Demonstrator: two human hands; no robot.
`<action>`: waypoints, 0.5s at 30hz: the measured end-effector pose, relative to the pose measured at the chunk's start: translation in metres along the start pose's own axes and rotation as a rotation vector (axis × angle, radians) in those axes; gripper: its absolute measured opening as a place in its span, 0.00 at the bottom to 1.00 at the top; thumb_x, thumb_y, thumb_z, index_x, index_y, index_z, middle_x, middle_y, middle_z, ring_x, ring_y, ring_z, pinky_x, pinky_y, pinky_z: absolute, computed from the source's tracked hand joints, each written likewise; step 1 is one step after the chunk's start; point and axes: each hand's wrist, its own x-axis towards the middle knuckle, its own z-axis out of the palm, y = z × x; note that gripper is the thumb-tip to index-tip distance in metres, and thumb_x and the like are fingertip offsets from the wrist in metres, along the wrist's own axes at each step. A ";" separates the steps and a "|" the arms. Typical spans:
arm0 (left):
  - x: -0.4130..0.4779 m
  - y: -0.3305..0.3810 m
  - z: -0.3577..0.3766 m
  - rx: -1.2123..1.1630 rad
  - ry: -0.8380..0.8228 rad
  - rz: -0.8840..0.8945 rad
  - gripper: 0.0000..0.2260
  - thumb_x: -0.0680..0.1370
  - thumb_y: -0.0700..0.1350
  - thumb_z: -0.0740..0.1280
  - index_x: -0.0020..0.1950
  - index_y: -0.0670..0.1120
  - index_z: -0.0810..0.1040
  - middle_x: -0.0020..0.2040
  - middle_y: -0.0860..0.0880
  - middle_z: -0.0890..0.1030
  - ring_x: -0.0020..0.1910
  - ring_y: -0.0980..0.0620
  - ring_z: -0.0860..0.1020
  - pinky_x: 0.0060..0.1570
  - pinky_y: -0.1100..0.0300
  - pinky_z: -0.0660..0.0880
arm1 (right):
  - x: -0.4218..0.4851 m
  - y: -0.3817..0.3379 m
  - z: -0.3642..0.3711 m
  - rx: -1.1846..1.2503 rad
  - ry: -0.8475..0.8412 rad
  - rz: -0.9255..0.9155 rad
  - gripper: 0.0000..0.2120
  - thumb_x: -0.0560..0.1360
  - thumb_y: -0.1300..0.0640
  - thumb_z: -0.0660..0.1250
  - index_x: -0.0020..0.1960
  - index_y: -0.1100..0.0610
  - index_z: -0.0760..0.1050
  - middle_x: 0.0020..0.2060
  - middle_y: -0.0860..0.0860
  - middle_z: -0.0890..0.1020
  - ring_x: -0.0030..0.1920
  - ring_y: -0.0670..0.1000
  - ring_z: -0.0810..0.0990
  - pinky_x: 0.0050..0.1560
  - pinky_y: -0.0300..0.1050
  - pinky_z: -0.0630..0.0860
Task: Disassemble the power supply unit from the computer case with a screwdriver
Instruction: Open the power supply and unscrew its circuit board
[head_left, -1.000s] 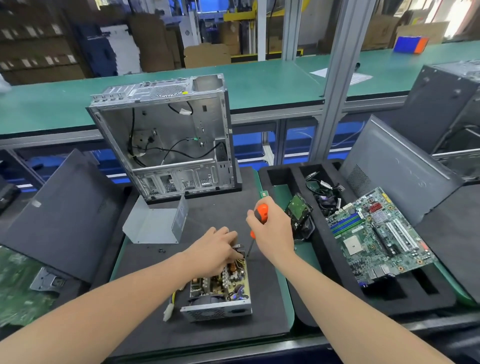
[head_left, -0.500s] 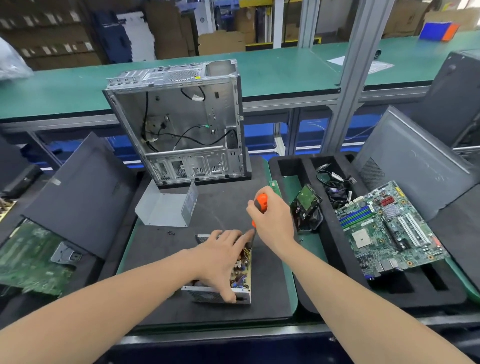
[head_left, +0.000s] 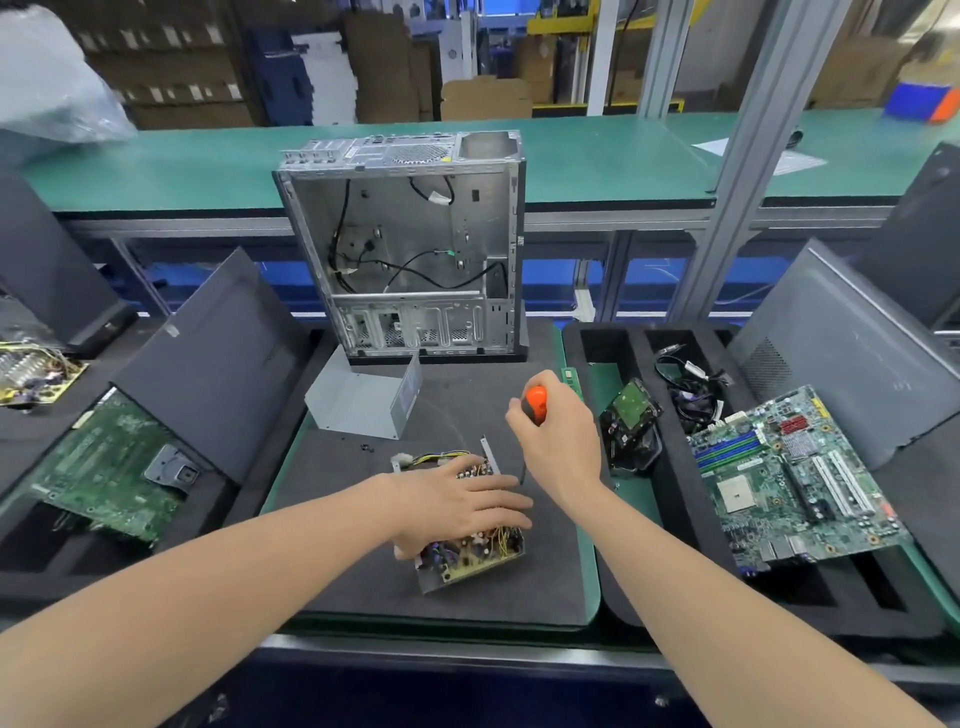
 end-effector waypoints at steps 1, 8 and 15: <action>-0.003 -0.001 0.003 0.063 0.032 -0.008 0.71 0.59 0.43 0.86 0.84 0.54 0.37 0.86 0.49 0.41 0.84 0.43 0.44 0.79 0.34 0.50 | 0.000 -0.001 -0.002 0.004 0.005 -0.002 0.07 0.79 0.48 0.67 0.49 0.49 0.71 0.40 0.48 0.77 0.41 0.52 0.76 0.41 0.50 0.74; -0.040 -0.026 0.023 -0.122 0.044 -0.193 0.66 0.64 0.44 0.79 0.81 0.62 0.30 0.84 0.47 0.31 0.84 0.43 0.39 0.80 0.36 0.46 | -0.002 -0.012 -0.013 0.056 0.028 -0.026 0.07 0.80 0.50 0.68 0.49 0.51 0.72 0.42 0.49 0.77 0.42 0.53 0.76 0.45 0.55 0.78; -0.055 -0.031 0.049 -0.467 0.031 -0.343 0.49 0.72 0.69 0.73 0.84 0.63 0.48 0.85 0.56 0.40 0.83 0.50 0.35 0.81 0.37 0.49 | 0.000 -0.035 -0.016 0.152 0.133 -0.116 0.08 0.79 0.50 0.68 0.47 0.50 0.70 0.40 0.48 0.75 0.40 0.53 0.76 0.44 0.58 0.77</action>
